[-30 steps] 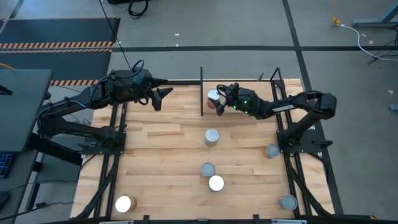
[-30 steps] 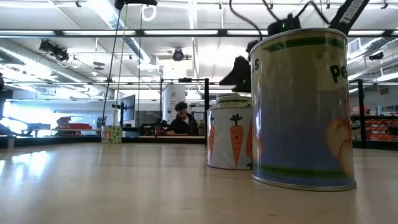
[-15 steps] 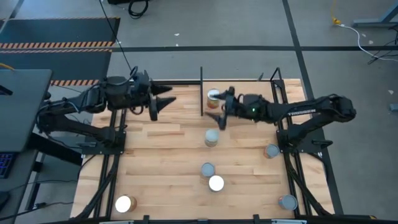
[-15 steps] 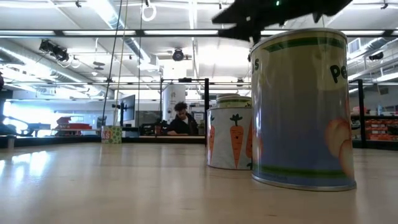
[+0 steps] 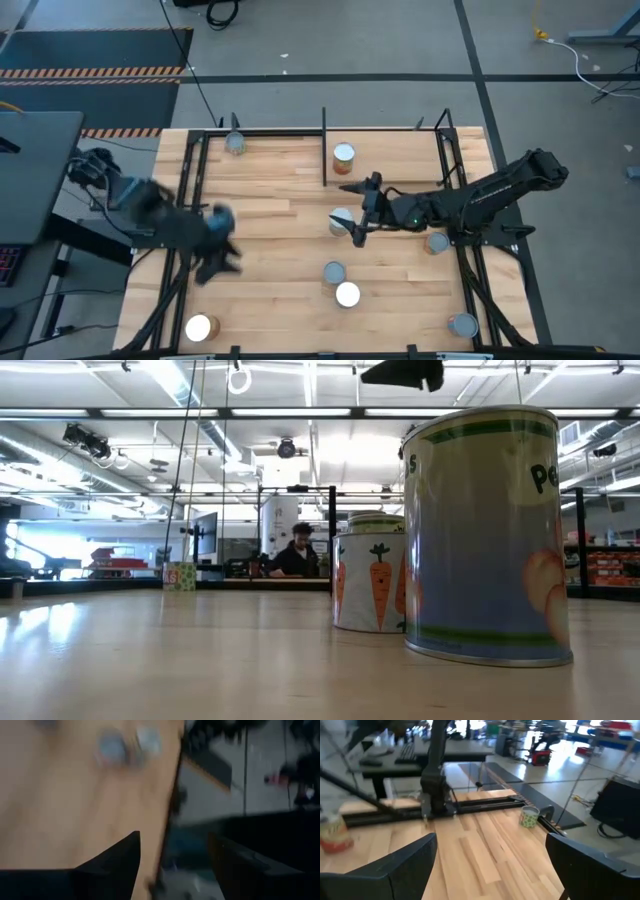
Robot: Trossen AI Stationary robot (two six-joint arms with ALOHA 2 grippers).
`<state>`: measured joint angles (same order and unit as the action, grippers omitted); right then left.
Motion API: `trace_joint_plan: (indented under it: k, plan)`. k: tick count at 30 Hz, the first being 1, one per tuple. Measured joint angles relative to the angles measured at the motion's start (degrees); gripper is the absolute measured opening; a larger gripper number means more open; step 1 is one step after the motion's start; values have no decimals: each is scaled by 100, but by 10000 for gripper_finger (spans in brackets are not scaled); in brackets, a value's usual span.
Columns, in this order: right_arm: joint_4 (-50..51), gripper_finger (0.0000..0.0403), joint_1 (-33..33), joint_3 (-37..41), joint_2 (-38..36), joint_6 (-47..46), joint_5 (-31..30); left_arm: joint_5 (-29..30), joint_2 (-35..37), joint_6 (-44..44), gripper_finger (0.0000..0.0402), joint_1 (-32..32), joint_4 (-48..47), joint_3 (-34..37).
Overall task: Pick and place cans onto a shelf
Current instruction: Put the large canned corn and aligned with the other canned corn on the shelf
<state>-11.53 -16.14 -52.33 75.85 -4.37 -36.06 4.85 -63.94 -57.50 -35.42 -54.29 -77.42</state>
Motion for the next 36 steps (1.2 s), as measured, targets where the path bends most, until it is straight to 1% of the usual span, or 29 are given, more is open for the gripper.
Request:
trace_joint_plan:
  k: [2, 4, 7, 9, 12, 16, 21, 24, 28, 31, 36]
  plan:
    - [4, 381, -142, -18, 0, -290, -349, -36, -180, -563, 231, -560, -198, 1]
    - [6, 381, -282, -20, 0, -484, -666, -111, -410, -948, 231, -1070, -272, 1]
    - [17, 381, -497, -20, 0, -556, -890, -293, -838, -1393, 231, -1648, -316, 1]
    - [19, 380, -620, -20, 0, -875, -1130, -623, -1127, -1647, 231, -1920, -304, 1]
    - [9, 376, -823, -20, 0, -1247, -1408, -1348, -1537, -2001, 231, -2316, -303, 1]
    - [137, 370, -1080, -22, 0, -1723, -1436, -1881, -1994, -2320, 231, -2810, -296, 3]
    - [254, 368, -1320, -22, 0, -2249, -1436, -2107, -2489, -2598, 221, -2985, -299, 5]
    - [258, 367, -1410, -22, 1, -2475, -1513, -2252, -2771, -2557, 207, -2980, -385, 6]
    - [260, 367, -1466, -22, 2, -2618, -1597, -2524, -3178, -2406, 188, -2986, -777, 6]
    - [264, 367, -1513, -20, 2, -2845, -1693, -2454, -3410, -2329, 179, -3050, -796, 6]
    - [266, 367, -1508, -20, 2, -2803, -1755, -2041, -3660, -2144, 178, -3139, -726, 7]
